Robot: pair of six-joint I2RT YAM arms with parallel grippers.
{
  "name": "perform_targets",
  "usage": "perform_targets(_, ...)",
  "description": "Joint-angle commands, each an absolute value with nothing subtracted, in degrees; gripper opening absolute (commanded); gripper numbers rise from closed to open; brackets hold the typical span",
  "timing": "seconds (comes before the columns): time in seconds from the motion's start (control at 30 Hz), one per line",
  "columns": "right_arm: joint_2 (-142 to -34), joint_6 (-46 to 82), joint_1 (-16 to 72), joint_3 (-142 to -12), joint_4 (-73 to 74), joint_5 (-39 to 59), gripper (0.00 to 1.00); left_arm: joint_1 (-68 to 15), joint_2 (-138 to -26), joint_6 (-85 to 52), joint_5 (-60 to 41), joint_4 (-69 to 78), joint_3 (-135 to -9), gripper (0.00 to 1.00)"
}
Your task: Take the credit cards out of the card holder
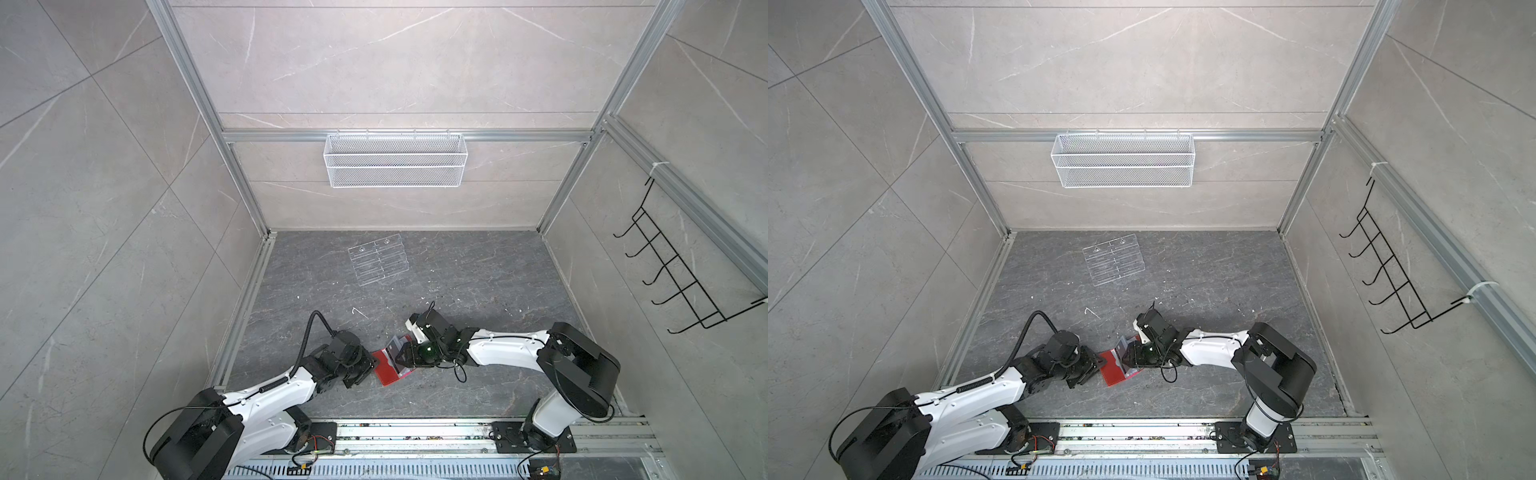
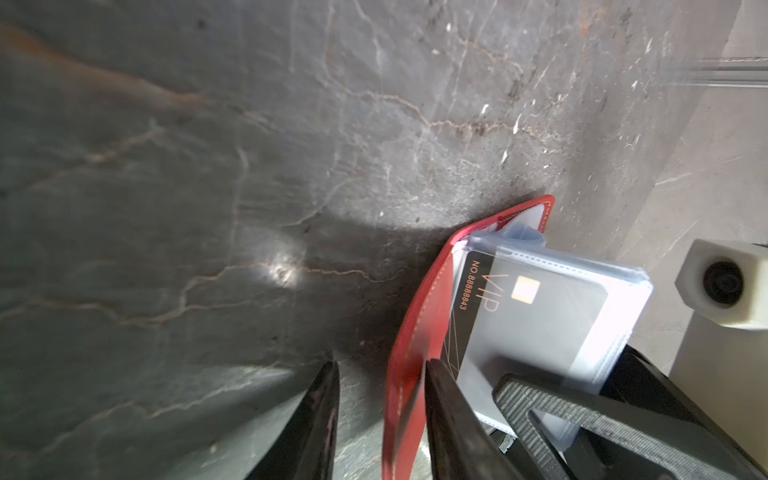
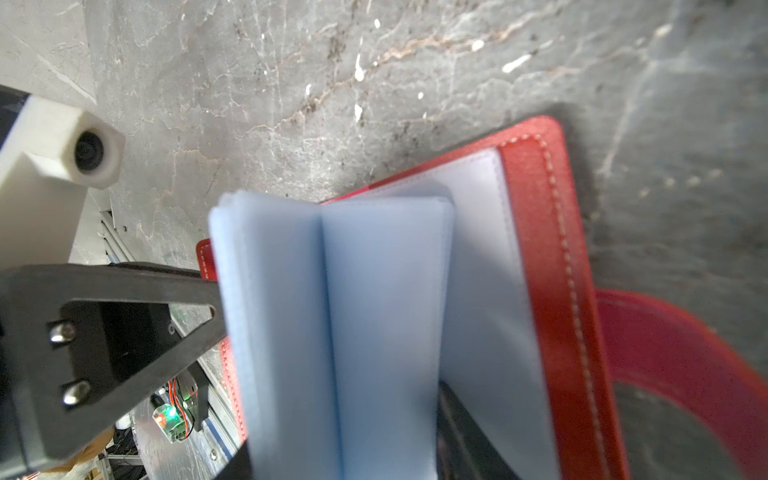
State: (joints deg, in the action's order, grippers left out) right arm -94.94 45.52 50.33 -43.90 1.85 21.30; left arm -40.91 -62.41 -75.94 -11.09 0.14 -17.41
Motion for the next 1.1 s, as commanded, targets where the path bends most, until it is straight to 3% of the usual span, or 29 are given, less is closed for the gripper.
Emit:
perform_targets(0.0,-96.29,46.84,51.80,-43.28,2.89,23.28,0.52,-41.22,-62.96,-77.05,-11.11,3.75,-16.28,0.38)
perform_targets(0.13,-96.39,47.02,52.56,-44.73,3.07,23.58,0.52,-41.19,-64.70,-78.08,-10.95,7.19,-15.06,0.42)
perform_targets(0.4,-97.43,47.29,53.43,-47.52,2.71,23.81,0.52,-41.31,-61.06,-80.05,-7.47,5.83,-13.63,0.68)
perform_targets(0.53,-99.20,47.11,53.43,-48.95,1.81,23.77,0.52,-41.30,-58.31,-81.07,-6.69,4.34,-12.65,0.77)
perform_targets(0.7,-100.73,47.46,53.50,-50.19,0.22,22.46,0.51,-41.30,-57.11,-81.96,-5.69,2.73,-11.90,0.81)
perform_targets(1.07,-103.34,45.94,55.82,-54.04,-5.12,18.78,0.51,-41.25,-53.85,-82.91,-4.30,5.26,-8.96,0.82)
